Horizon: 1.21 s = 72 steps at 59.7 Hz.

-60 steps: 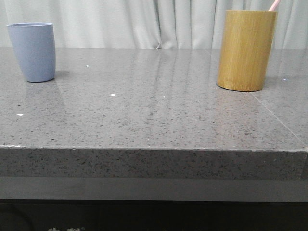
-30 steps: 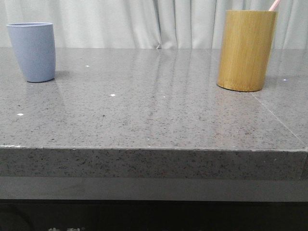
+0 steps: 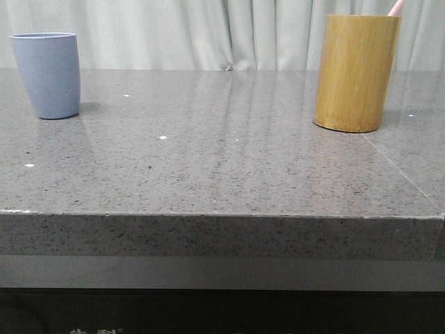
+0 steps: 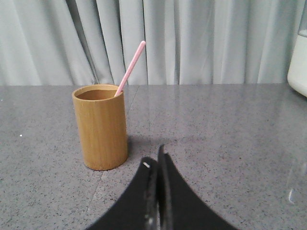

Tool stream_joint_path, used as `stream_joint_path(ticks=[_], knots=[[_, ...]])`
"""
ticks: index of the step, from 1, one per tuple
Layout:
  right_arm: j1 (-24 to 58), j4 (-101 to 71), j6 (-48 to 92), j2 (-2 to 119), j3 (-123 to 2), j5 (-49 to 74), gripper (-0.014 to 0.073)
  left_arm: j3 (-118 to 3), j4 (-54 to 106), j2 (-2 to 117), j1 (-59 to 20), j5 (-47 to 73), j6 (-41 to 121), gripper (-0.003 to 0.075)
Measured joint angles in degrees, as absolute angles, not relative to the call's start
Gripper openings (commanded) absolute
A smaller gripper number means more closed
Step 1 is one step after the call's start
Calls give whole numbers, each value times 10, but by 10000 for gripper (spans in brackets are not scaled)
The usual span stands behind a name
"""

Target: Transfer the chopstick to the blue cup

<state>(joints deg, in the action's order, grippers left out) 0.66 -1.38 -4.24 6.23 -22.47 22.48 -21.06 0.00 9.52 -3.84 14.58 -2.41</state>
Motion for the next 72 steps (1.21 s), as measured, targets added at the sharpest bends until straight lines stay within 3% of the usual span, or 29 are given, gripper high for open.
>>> stream_joint_path(ticks=[18, 23, 28, 35, 39, 42, 59, 72], knots=[[7, -14, -42, 170, -297, 253, -52, -266, 0, 257, -38, 177, -24, -16], [7, -14, -42, 172, -297, 254, 1, -266, 0, 265, -38, 177, -24, 36], [7, -14, -42, 172, -297, 254, 132, -266, 0, 265, -38, 175, -24, 166], [7, -14, -42, 172, -297, 254, 430, -266, 0, 265, -38, 164, -24, 473], [7, -14, -42, 172, -297, 254, 554, -266, 0, 265, -38, 156, -24, 636], [7, -14, -42, 172, -297, 254, 598, -266, 0, 265, -38, 152, -24, 703], [7, -14, -42, 172, -297, 254, 624, -277, 0, 269, -38, 124, -24, 648], [7, -14, -42, 172, -297, 254, 624, -431, -14, 378, -66, 228, 11, 648]])
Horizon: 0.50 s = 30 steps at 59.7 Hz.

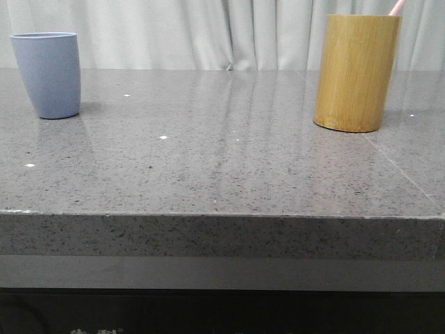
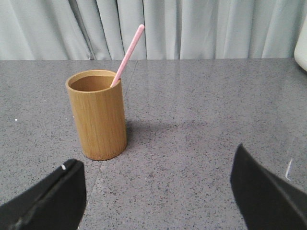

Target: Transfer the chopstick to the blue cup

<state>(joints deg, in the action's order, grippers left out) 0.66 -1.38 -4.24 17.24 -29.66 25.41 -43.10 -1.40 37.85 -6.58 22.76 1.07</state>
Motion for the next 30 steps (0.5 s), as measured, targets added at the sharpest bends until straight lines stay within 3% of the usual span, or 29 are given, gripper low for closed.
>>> stream_joint_path(ticks=[18, 30], knots=[[7, -14, -42, 173, -297, 256, 624, -728, -15, 640, -139, 484, 20, 648], [7, -14, -42, 173, -297, 259, 624, -872, -29, 780, -189, 586, 32, 648]])
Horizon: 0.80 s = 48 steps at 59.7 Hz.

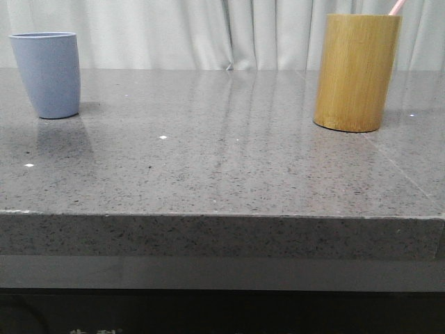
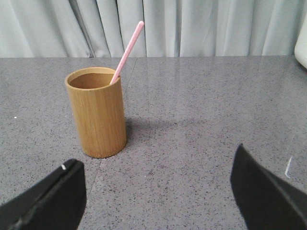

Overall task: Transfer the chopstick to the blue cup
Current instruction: 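Lower the left gripper over the light blue cup and grasp its rim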

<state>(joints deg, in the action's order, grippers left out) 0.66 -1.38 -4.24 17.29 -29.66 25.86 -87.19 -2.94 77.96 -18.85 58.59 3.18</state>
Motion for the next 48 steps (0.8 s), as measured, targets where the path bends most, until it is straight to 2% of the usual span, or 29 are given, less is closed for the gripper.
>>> stream_joint_path(ticks=[18, 48], knots=[[7, -14, -42, 173, -297, 259, 624, -1013, -61, 944, -197, 696, 34, 641], [7, -14, -42, 173, -297, 259, 624, -1058, -97, 1048, -197, 646, 35, 641]])
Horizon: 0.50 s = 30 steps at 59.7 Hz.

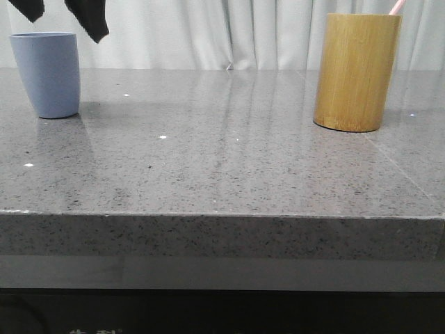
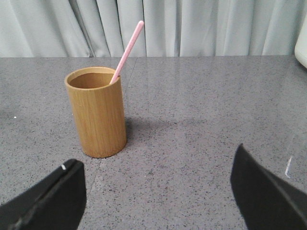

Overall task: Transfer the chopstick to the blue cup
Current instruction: 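Lower the left gripper over the light blue cup and grasp its rim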

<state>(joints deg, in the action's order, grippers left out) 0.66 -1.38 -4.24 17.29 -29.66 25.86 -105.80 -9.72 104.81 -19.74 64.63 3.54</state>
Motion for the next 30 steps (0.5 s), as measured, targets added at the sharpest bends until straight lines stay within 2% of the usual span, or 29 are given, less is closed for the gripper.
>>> stream_joint_path(ticks=[15, 20, 26, 30], knots=[[7, -14, -42, 173, -297, 259, 624, -1064, -109, 1082, -197, 639, 35, 640], [7, -14, -42, 173, -297, 259, 624, -1066, -109, 1088, -197, 638, 35, 617], [7, -14, -42, 173, -297, 259, 624, -1066, -110, 1096, -197, 636, 35, 493], [7, -14, -42, 173, -297, 259, 624, -1066, -110, 1098, -197, 636, 35, 354]])
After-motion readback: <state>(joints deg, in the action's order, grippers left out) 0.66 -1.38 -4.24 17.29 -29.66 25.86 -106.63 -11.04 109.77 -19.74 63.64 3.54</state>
